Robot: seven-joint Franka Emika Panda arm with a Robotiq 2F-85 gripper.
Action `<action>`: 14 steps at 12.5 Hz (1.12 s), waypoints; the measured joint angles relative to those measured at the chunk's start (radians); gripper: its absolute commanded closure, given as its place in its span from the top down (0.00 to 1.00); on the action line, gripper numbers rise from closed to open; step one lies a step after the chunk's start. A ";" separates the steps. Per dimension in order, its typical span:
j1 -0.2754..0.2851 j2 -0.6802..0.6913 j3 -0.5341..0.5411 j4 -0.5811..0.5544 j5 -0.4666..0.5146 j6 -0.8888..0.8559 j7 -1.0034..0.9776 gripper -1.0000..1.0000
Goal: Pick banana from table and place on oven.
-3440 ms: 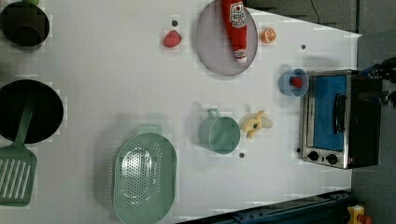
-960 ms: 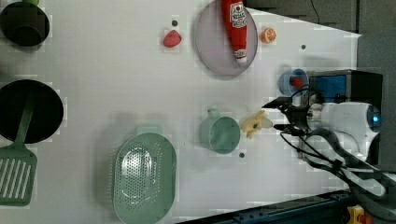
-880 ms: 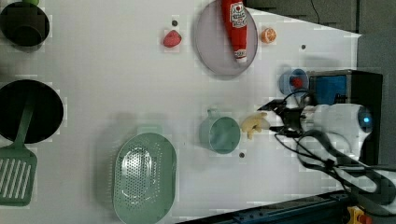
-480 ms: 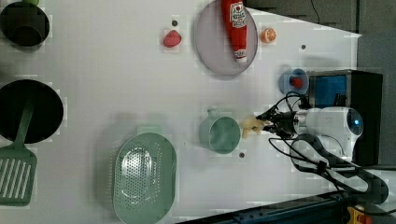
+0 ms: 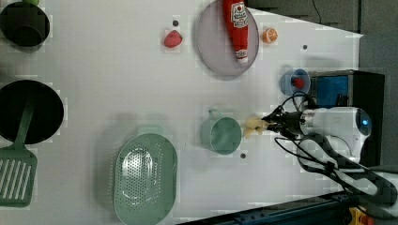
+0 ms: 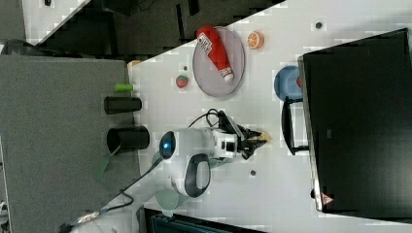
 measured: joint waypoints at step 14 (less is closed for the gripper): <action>0.000 -0.470 -0.169 0.520 0.003 -0.792 -0.182 0.25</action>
